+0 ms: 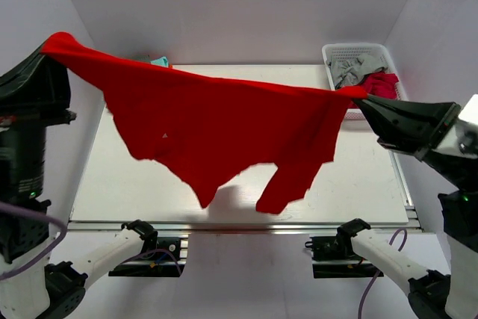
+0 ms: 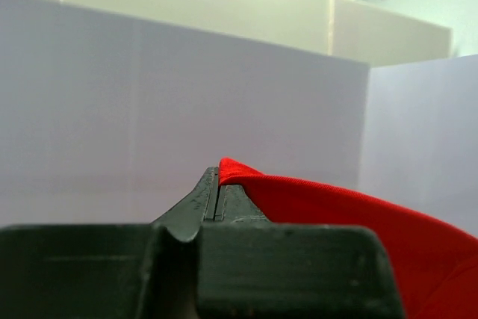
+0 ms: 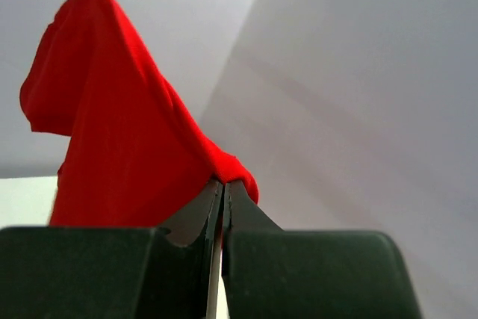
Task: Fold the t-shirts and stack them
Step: Flatten out the tshirt
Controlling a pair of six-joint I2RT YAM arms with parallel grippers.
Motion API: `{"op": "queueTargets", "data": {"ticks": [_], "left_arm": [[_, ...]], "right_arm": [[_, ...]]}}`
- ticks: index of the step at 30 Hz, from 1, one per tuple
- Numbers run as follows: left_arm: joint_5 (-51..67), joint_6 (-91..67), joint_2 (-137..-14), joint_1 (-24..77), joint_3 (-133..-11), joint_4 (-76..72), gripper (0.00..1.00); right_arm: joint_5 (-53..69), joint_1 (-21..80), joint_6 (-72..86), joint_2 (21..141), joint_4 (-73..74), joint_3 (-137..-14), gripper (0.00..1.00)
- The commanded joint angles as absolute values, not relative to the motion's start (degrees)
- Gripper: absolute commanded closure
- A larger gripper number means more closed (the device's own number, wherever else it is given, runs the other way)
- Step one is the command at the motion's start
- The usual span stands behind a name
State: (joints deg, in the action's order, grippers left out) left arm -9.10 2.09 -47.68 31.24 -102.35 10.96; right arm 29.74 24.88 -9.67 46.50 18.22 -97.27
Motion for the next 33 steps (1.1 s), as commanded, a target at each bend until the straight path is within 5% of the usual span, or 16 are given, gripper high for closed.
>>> {"op": "queueTargets", "data": {"ticks": [1, 11, 22, 33], "left_arm": [[-6.5, 2.8, -48.9, 30.9, -105.9, 13.2, 1.00], [-28.3, 6.9, -58.3, 31.5, -92.2, 1.8, 1.00], [-44.9, 6.4, -93.2, 26.1, -82.9, -12.2, 1.00], [-36.7, -4.4, -140.2, 17.6, -124.2, 3.1, 1.00]], "right_arm": [[32.3, 24.7, -9.7, 46.0, 14.2, -97.7, 1.00], [23.6, 24.7, -6.7, 52.7, 2.4, -79.6, 1.00], [2.6, 23.4, -1.0, 80.4, -5.9, -69.0, 1.00], [2.9, 18.9, -5.2, 124.8, 2.9, -103.2, 1.00]]}}
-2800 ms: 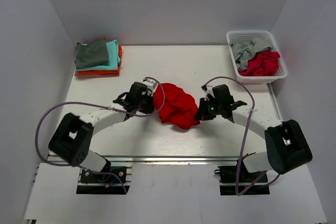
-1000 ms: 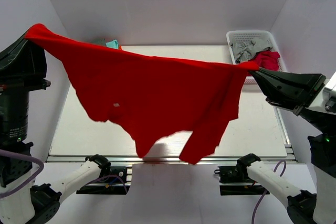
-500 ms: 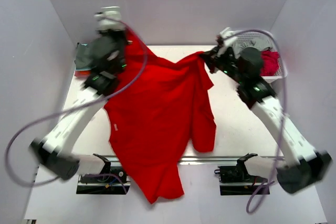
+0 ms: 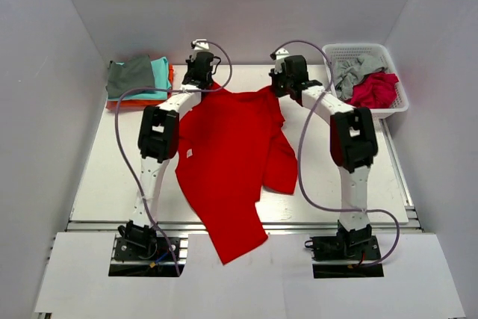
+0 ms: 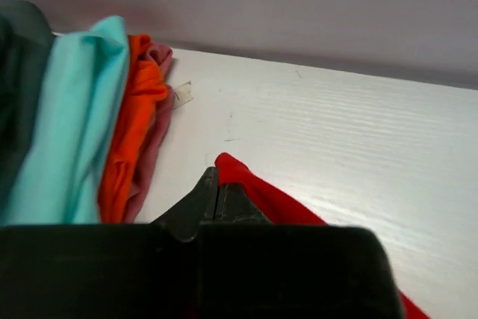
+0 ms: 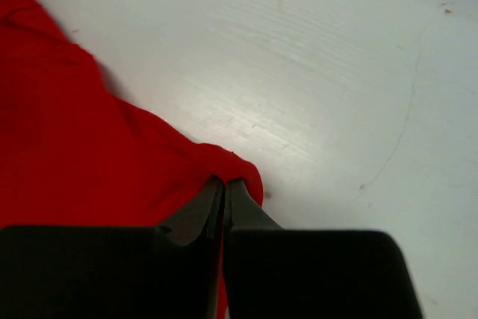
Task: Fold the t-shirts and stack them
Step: Flatten out the tshirt
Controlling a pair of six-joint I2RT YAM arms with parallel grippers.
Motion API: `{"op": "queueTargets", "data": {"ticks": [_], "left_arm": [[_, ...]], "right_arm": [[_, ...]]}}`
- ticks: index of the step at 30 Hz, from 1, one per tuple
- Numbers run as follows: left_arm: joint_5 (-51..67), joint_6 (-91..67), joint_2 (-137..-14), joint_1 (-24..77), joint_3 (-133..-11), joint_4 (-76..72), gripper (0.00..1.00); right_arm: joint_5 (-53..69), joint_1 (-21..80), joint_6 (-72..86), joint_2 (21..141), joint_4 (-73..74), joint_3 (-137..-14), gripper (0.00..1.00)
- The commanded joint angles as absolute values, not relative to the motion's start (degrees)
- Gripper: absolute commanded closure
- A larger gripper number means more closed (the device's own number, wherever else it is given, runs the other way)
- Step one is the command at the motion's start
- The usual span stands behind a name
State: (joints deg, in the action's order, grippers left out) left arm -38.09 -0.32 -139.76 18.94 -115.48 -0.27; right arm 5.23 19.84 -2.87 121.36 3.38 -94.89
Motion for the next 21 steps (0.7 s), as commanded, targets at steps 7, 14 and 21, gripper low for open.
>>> {"op": "queueTargets", "data": {"ticks": [7, 14, 21], "left_arm": [[-33.2, -6.3, -140.4, 16.3, -125.4, 3.2, 0.00], [-19.5, -7.8, -126.8, 16.3, -113.7, 11.0, 0.00], [0.8, -15.7, -105.5, 17.4, -85.4, 11.6, 0.00]], "right_arm": [[1.2, 18.5, -7.6, 131.4, 9.4, -113.8, 0.10], [1.8, 18.5, -0.4, 116.3, 11.9, -101.1, 0.10], [-1.5, 18.7, 16.4, 100.3, 18.1, -78.2, 0.10]]}}
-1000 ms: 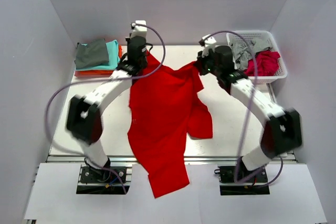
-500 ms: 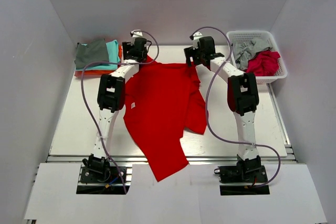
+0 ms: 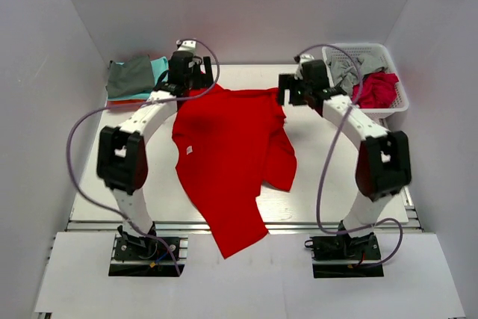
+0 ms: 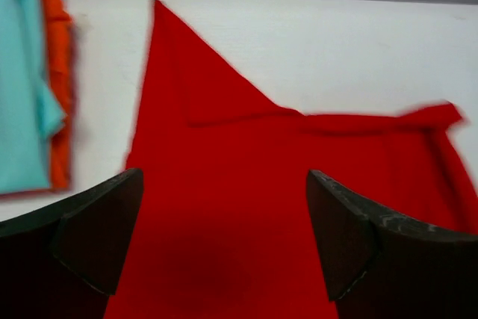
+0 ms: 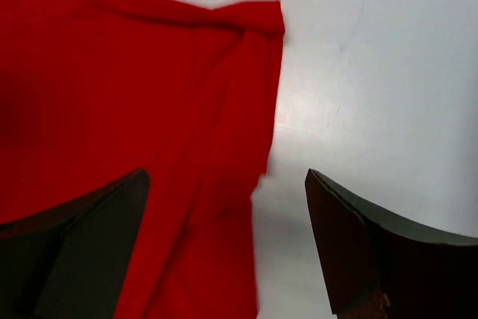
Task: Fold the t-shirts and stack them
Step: Flatten out the tshirt
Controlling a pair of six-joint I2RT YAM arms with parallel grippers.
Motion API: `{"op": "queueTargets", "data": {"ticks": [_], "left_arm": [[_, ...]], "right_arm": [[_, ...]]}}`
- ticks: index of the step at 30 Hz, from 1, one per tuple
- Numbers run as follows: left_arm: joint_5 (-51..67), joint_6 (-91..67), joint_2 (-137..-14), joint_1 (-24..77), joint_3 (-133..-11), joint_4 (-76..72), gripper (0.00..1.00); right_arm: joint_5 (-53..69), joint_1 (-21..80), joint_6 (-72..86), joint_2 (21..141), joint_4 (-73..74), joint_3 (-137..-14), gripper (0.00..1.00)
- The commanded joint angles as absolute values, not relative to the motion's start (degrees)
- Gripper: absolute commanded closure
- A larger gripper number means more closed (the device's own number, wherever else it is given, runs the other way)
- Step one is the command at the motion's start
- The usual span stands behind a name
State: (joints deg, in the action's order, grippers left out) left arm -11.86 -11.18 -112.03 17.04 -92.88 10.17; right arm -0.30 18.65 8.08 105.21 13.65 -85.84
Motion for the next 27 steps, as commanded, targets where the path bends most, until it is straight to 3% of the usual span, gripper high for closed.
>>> {"op": "queueTargets", "data": {"ticks": [1, 9, 17, 21, 24, 25, 27], "left_arm": [[3.6, -17.1, -103.6, 17.9, -79.1, 11.6, 0.00], [10.7, -23.5, -92.7, 19.7, -54.9, 6.6, 0.00], [9.8, -25.0, -94.3, 20.3, -47.4, 2.9, 0.00], [6.6, -26.0, -97.6, 20.3, -47.4, 5.9, 0.00], [5.0, -26.5, -98.3, 19.2, -47.4, 7.6, 0.00], [3.7, -26.5, -98.3, 19.2, -47.4, 8.3, 0.00], [-0.3, -27.2, -97.8, 19.2, -47.4, 9.2, 0.00]], "right_arm": [[-0.6, 18.7, 18.0, 97.7, 18.1, -73.6, 0.10], [4.2, 19.4, 23.7, 85.2, 20.5, -53.9, 0.16], [8.1, 20.5, 25.8, 86.7, 17.4, -44.0, 0.24], [8.8, 20.5, 26.5, 88.6, 14.2, -43.8, 0.43], [9.1, 20.5, 27.2, 89.7, 13.2, -43.7, 0.70], [9.1, 20.5, 27.4, 89.9, 13.0, -43.7, 0.95], [7.9, 20.3, 27.7, 89.1, 14.0, -43.9, 1.00]]}}
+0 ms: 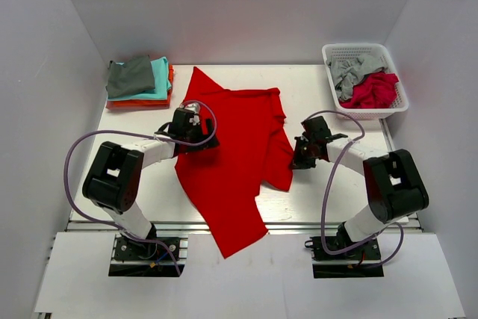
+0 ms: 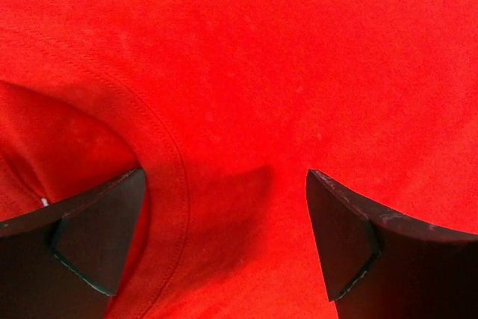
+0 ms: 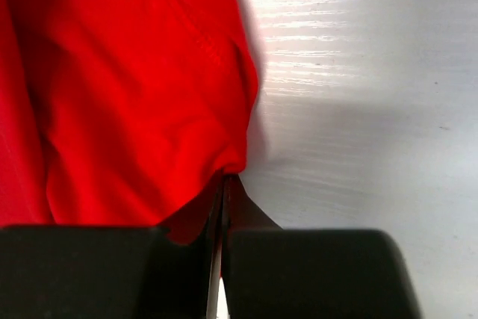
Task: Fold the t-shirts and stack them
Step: Flatten out the tshirt
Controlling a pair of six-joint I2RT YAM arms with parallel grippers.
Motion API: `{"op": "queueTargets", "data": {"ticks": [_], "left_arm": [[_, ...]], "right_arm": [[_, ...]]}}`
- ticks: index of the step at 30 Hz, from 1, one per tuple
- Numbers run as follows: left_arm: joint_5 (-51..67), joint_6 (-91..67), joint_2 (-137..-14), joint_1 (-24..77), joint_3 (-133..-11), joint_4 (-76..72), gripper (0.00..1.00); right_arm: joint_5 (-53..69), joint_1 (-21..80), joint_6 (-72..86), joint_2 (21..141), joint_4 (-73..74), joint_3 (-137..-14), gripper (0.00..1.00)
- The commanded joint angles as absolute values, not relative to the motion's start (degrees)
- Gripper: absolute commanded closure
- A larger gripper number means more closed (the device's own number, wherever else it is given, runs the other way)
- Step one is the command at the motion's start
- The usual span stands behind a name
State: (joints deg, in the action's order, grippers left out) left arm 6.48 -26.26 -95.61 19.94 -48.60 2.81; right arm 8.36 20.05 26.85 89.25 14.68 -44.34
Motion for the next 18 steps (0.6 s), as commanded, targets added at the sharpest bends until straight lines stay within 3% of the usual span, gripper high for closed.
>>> {"op": "queueTargets", "data": {"ticks": [1, 10, 14, 18], "left_arm": [[-1.3, -27.2, -97.2, 19.2, -47.4, 9.2, 0.00], [-11.9, -26.4, -97.2, 18.6, -51.2, 13.5, 0.00], [-11.5, -24.5, -97.2, 18.6, -52.8, 13.0, 0.00], [-16.4, -22.2, -97.2, 18.0, -55.1, 16.4, 0.00]], "right_arm": [[7.1, 20.4, 27.8, 87.9, 15.1, -44.1, 1.00], [-10.9, 19.0, 30.7, 74.4, 35.2, -44.0, 1.00], [-10.6, 17.3, 31.9, 69.4, 37.9, -39.8, 1.00], [-21.3, 14.7, 33.7, 67.0, 47.5, -42.4, 1.00]]}}
